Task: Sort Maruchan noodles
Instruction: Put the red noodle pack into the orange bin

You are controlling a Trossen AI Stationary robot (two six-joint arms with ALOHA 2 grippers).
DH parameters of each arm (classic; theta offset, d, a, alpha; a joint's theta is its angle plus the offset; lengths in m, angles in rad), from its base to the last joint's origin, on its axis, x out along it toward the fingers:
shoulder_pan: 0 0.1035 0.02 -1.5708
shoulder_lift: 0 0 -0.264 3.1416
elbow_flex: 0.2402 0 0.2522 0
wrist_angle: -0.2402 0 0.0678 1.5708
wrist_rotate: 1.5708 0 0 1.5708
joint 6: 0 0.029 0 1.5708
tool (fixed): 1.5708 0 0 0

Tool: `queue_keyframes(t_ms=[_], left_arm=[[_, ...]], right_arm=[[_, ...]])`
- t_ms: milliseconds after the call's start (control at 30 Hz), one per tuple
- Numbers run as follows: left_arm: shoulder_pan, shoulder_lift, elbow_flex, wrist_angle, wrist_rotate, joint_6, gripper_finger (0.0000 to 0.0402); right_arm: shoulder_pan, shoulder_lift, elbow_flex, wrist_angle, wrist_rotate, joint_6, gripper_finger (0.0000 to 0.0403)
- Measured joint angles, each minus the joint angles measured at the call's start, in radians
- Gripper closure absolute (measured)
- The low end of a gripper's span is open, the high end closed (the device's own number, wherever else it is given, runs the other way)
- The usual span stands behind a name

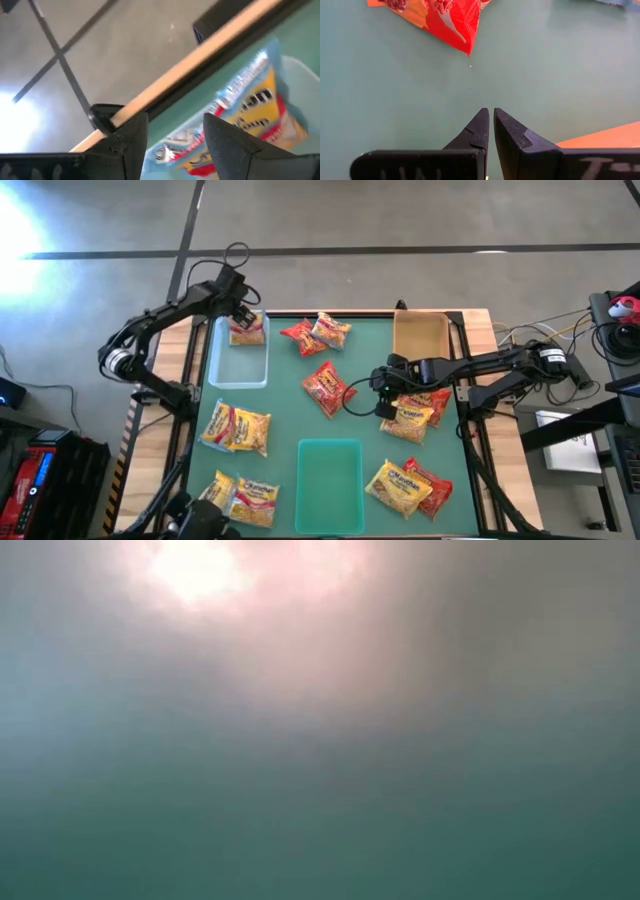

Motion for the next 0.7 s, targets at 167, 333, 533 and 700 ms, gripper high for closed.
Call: queue_keyframes(t_ms=[167, 333, 533, 700], left_arm=[[-0.024, -0.032, 0.0, 0.032, 0.107, -0.055, 0.0228], [-0.116, -0.062, 0.0, 0.059, 0.303, -0.099, 0.0228], [-0.31, -0.067, -0.002, 0.06, 0.277, -0.202, 0.0228], [-0.524, -0.067, -0.005, 0.075, 0.107, -0.205, 0.0228]], right_arm=[[0.0, 0.0, 0.0, 0.001, 0.014, -0.002, 0.0385], [0.0, 0.0, 0.0, 0.003, 0.057, 0.005, 0.0385], [-0.002, 0.0, 0.0, 0.003, 0.069, 0.058, 0.0385], [-0.015, 0.0, -0.006, 0.042, 0.083, 0.059, 0.0385]])
